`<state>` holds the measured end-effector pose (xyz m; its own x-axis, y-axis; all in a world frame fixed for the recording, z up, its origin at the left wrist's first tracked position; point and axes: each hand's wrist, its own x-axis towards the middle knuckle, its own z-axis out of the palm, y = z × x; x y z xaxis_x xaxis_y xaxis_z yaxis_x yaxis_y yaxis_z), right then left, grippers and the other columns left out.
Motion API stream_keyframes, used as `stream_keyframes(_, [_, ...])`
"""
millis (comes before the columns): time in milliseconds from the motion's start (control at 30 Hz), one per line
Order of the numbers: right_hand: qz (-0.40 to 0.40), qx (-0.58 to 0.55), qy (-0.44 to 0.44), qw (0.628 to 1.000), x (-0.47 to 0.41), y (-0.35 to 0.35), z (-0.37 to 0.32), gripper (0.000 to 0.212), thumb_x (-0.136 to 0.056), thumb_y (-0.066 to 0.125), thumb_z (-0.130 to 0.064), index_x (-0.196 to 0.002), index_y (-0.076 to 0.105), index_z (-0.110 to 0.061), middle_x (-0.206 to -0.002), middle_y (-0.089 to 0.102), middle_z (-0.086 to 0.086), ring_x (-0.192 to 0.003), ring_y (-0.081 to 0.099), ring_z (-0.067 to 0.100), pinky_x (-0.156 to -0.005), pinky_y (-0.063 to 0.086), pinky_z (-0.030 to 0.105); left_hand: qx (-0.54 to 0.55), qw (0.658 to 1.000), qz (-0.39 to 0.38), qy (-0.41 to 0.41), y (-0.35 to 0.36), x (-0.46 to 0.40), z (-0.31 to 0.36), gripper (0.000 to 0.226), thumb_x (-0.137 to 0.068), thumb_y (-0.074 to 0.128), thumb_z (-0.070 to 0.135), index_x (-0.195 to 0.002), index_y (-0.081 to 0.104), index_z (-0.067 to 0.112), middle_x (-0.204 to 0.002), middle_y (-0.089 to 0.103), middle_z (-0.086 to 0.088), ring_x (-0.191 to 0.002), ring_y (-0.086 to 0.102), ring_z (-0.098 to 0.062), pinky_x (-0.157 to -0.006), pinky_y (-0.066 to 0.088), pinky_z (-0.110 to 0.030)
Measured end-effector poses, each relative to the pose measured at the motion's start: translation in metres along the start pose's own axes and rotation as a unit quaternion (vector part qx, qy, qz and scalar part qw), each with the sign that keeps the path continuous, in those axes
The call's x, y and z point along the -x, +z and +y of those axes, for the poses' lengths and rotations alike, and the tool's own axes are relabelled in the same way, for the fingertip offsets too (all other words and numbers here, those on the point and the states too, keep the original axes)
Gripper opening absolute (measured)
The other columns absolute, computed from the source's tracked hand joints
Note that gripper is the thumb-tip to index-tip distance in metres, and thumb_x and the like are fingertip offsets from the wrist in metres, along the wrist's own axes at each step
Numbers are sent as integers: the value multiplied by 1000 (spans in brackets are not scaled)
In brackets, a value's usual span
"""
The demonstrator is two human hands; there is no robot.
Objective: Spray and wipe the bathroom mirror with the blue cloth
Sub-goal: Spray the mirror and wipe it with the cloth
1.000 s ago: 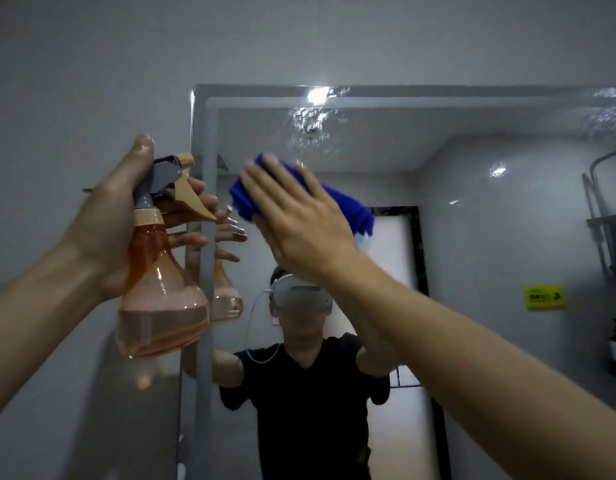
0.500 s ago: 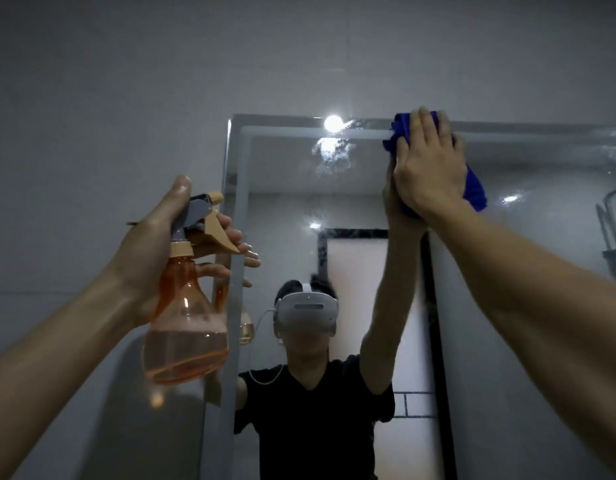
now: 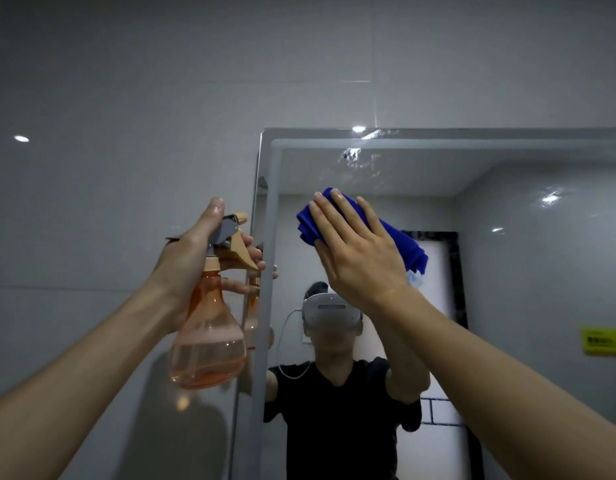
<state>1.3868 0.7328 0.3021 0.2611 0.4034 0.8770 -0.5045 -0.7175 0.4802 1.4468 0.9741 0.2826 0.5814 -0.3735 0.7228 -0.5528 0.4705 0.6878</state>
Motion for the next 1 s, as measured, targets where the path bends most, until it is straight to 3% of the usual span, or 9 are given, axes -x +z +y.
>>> stream_keyframes(367, [10,20,5,1000,41,-3,-2,54,-108,38,-33,-156,30,-10,-163,28,6,-153,19,24,-122,23,51,-7,1000,20,13,-18,5,-2,67,-95,38,61,-98,65,-1,-83,71,-17,-79,71,-31,-48,55,-30])
stream_keyframes(500, [-7,16,11,1000,37,-4,0,56,-107,34,-36,-157,26,-13,-164,24,3,-154,14,21,-124,19,48,41,999,10,9,-28,7,-3,68,-95,38,60,-103,66,-1,-92,73,-21,-85,73,-31,-56,60,-34])
stream_keyframes(600, [1,9,77,997,1,-4,11,55,-107,27,-39,-158,26,-16,-164,25,0,-154,14,18,-125,15,45,50,998,-3,25,-39,4,2,68,-96,36,59,-104,65,-1,-98,73,-21,-91,73,-32,-64,61,-38])
stream_keyframes(833, [14,-30,235,971,-130,5,36,57,-108,16,-39,-159,16,-14,-167,14,2,-155,7,20,-125,8,47,50,998,-25,41,-64,-6,3,68,-97,34,59,-105,66,-1,-99,73,-20,-93,73,-32,-66,61,-38])
stream_keyframes(1000, [5,-21,189,982,-170,9,-4,55,-108,20,-33,-158,19,-11,-166,18,5,-154,10,24,-124,9,48,45,998,-27,40,-75,-6,-8,69,-97,34,59,-106,66,-1,-99,74,-20,-93,73,-32,-66,60,-39])
